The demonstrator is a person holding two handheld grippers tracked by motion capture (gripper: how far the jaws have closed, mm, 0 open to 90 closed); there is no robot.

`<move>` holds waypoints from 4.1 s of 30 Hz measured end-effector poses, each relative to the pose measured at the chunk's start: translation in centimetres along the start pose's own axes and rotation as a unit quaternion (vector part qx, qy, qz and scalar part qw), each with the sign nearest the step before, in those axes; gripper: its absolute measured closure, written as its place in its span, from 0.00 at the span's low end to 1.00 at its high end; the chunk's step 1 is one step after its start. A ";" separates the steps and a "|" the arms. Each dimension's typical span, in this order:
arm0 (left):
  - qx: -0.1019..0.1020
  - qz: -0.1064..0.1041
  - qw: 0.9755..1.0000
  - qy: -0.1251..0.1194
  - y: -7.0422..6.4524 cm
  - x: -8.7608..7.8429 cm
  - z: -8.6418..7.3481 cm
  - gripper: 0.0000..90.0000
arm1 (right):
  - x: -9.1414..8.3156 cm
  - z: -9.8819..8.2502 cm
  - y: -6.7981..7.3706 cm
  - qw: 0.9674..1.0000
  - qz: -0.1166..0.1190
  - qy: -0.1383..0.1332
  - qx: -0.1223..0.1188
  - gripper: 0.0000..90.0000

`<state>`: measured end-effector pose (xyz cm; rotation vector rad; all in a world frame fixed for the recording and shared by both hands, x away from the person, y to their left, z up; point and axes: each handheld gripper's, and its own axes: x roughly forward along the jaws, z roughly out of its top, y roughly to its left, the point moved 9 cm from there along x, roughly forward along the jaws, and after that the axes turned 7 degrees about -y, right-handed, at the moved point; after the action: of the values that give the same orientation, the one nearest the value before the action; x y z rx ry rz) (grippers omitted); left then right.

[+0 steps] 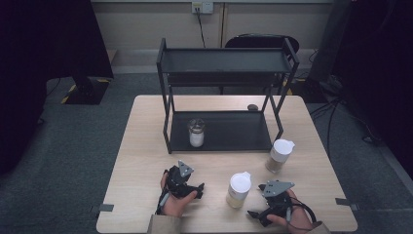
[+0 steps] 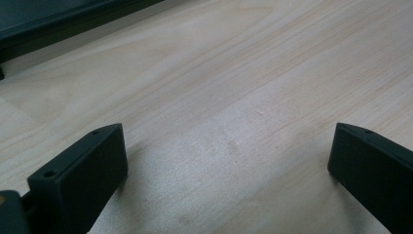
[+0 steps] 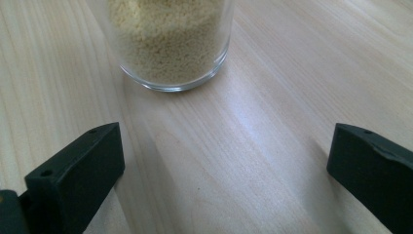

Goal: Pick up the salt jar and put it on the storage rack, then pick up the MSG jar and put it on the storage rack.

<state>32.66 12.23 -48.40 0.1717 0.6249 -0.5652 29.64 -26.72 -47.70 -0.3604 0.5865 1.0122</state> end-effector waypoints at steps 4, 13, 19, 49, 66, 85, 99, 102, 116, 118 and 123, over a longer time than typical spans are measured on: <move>0.000 0.001 1.000 0.000 0.0 0.0 0.0 0.00 | 0.0 0.0 0.0 1.000 0.000 0.000 0.000 0.00; 0.000 0.001 1.000 0.000 -0.1 0.0 0.0 0.00 | 0.0 0.0 0.0 1.000 0.000 0.000 0.000 0.00; 0.000 0.001 1.000 0.000 -0.1 0.0 0.0 0.00 | 0.0 0.0 0.0 1.000 0.000 0.000 0.000 0.00; 0.000 0.001 1.000 0.000 -0.1 0.0 0.0 0.00 | 0.0 0.0 0.0 1.000 0.000 0.000 0.000 0.00; 0.000 0.001 1.000 0.000 0.0 0.0 0.0 0.00 | 0.0 0.0 0.0 1.000 0.000 0.001 0.000 0.00; 0.000 0.001 1.000 0.000 0.0 0.0 0.0 0.00 | 0.4 0.9 0.5 1.000 0.020 0.000 0.003 0.01; 0.000 0.001 1.000 0.000 0.0 0.0 0.0 0.00 | 0.2 2.4 0.4 0.998 0.036 -0.038 0.037 0.01; 0.001 0.001 1.000 0.000 0.0 0.0 0.0 0.00 | 0.4 2.7 0.5 0.998 0.034 -0.043 0.037 0.01; 0.000 0.001 1.000 0.000 0.0 0.0 0.0 0.00 | 0.9 3.7 0.7 0.994 0.045 -0.081 0.055 0.07; 0.001 0.001 1.000 0.000 0.0 0.0 0.0 0.00 | 1.0 3.7 0.8 0.994 0.046 -0.084 0.053 0.09; 0.000 0.001 1.000 0.000 0.0 0.0 0.0 0.00 | 1.2 3.8 0.9 0.993 0.047 -0.094 0.051 0.15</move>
<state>32.65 12.19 -48.40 0.1733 0.6250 -0.5633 30.38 -23.44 -45.43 -0.1468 0.4854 1.0884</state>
